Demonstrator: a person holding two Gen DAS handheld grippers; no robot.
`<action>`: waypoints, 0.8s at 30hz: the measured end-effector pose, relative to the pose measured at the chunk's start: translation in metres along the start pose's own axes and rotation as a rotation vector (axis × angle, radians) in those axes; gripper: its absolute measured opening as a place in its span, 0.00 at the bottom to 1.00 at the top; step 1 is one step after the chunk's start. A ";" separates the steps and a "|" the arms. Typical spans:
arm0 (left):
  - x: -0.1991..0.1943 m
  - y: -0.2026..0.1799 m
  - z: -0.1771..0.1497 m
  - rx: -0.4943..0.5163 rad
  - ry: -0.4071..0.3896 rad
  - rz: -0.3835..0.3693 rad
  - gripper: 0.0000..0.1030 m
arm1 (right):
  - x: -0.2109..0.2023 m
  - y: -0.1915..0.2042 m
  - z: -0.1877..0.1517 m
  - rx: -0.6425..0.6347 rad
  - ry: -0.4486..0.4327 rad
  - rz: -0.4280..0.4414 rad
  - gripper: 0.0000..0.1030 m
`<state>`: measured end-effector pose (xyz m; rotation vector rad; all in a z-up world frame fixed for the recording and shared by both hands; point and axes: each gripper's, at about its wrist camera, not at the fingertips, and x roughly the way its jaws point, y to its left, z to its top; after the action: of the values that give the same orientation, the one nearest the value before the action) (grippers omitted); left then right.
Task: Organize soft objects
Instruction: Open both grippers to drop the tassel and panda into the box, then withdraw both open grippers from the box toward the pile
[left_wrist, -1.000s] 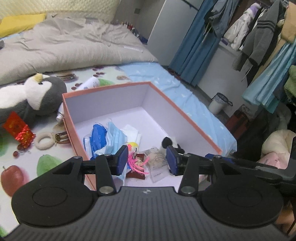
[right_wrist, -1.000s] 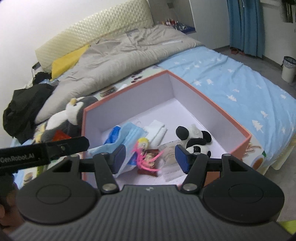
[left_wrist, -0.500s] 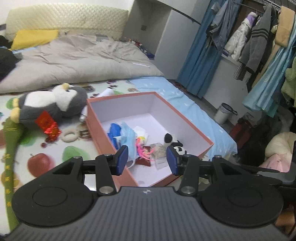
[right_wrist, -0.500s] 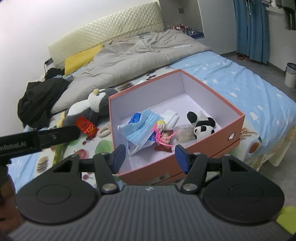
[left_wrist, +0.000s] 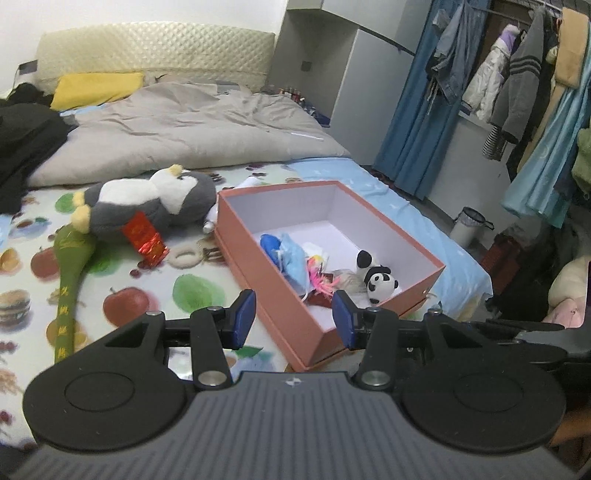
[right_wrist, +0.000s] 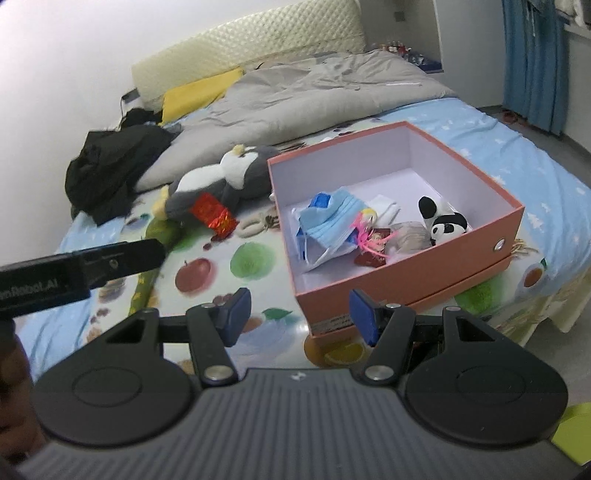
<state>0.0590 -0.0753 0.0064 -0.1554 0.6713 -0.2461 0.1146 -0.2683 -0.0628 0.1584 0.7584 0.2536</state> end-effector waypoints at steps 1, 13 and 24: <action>-0.004 0.003 -0.004 -0.014 -0.002 0.007 0.50 | -0.001 0.004 -0.002 -0.010 0.001 0.003 0.60; -0.043 0.049 -0.048 -0.134 -0.053 0.125 0.60 | -0.003 0.062 -0.026 -0.131 -0.023 0.102 0.60; -0.034 0.074 -0.061 -0.159 -0.047 0.162 0.60 | 0.018 0.072 -0.044 -0.173 -0.034 0.150 0.60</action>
<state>0.0077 0.0010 -0.0369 -0.2570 0.6528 -0.0331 0.0840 -0.1920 -0.0893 0.0558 0.6884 0.4567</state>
